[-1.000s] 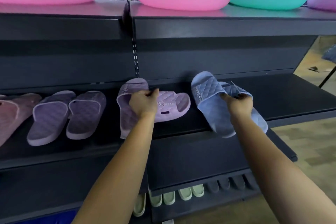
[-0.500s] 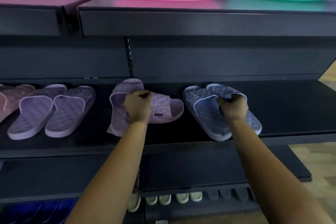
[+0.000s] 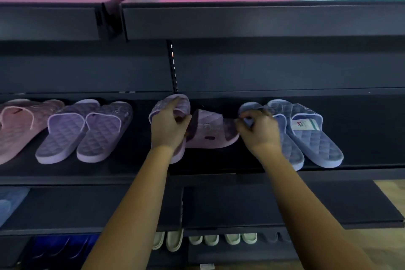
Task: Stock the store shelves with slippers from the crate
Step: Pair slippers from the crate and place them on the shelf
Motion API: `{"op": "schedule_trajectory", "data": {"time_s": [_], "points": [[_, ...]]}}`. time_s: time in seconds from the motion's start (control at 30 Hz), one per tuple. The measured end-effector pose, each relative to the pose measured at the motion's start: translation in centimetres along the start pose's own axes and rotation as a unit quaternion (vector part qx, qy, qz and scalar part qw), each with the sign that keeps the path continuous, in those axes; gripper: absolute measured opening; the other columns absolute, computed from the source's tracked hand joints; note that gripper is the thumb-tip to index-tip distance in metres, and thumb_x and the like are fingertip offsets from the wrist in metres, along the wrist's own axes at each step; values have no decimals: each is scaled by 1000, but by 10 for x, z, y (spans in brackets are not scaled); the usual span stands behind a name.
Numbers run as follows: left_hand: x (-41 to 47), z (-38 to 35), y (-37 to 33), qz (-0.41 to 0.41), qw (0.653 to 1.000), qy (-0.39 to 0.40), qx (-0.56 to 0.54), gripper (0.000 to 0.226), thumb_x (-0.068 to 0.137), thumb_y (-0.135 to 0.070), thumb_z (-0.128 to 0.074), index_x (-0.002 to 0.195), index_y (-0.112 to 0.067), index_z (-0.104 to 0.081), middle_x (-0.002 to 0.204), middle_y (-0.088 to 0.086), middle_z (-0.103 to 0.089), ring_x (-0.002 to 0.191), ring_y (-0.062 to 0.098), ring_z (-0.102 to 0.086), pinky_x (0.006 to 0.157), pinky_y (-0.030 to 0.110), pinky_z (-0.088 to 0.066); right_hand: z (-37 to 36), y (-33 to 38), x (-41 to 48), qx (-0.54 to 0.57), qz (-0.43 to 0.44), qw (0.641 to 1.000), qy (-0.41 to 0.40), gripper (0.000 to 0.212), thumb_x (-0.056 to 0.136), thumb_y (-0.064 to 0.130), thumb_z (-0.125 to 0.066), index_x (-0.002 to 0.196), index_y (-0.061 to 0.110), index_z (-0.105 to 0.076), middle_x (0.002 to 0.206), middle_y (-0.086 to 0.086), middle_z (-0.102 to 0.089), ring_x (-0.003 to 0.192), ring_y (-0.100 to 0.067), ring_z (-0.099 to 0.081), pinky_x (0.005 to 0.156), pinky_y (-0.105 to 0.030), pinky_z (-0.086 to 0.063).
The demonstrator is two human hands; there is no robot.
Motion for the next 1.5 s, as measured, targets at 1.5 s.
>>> {"op": "schedule_trajectory", "data": {"time_s": [1.5], "points": [[-56,21,77,66,992,66,87,76,87,-49,-59,148,-15,-28,158,13,-14,146,24,-15,110,33,-27,-86,45,-14,148,-13,982,115,32,84,12,-66,113,12,-51,89,8,-60,79,-8,-58,59,0,-39]]}}
Point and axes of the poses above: each hand's wrist, its own x-axis towards the middle knuckle, its own z-axis out of the back of the hand, y = z × x, the point moved 9 cm from there along x, towards the middle knuckle
